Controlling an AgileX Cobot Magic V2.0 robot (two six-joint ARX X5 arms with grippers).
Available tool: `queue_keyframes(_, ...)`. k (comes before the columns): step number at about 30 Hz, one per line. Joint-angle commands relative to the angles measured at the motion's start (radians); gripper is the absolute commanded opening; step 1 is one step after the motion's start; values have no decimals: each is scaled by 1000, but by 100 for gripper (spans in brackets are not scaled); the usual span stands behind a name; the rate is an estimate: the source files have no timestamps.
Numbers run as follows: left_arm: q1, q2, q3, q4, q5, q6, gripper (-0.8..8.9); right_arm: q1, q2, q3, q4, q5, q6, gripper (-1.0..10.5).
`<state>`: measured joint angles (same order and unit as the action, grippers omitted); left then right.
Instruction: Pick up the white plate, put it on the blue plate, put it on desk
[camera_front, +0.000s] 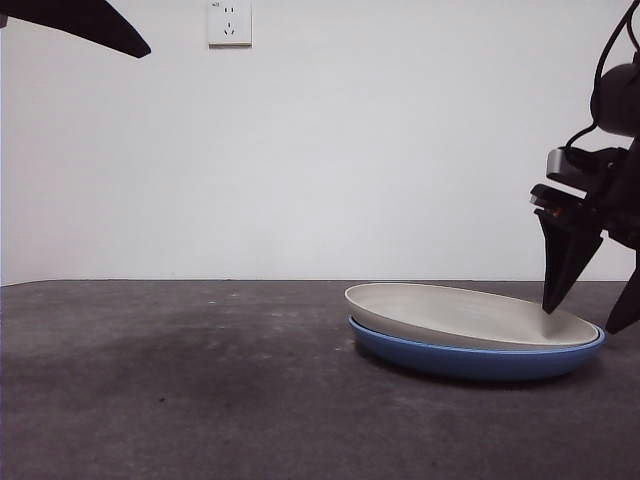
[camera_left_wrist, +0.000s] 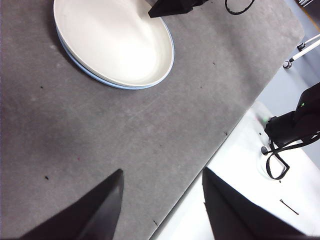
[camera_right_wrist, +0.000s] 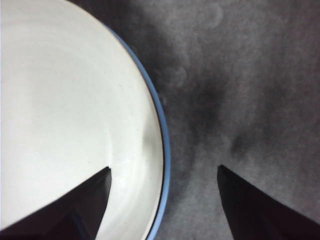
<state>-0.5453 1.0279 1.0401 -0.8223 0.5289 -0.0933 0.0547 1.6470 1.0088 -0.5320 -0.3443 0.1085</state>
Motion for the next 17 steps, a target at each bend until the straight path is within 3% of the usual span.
queue_keyframes(1, -6, 5, 10, 6, 5, 14, 249, 8, 27, 5, 17, -4, -9, 272)
queue_keyframes(7, -6, 5, 10, 6, 5, 14, 249, 10, 46, 5, 21, -4, -8, 246)
queue_keyframes(17, -6, 5, 10, 6, 5, 14, 249, 10, 52, 5, 23, -3, -8, 33)
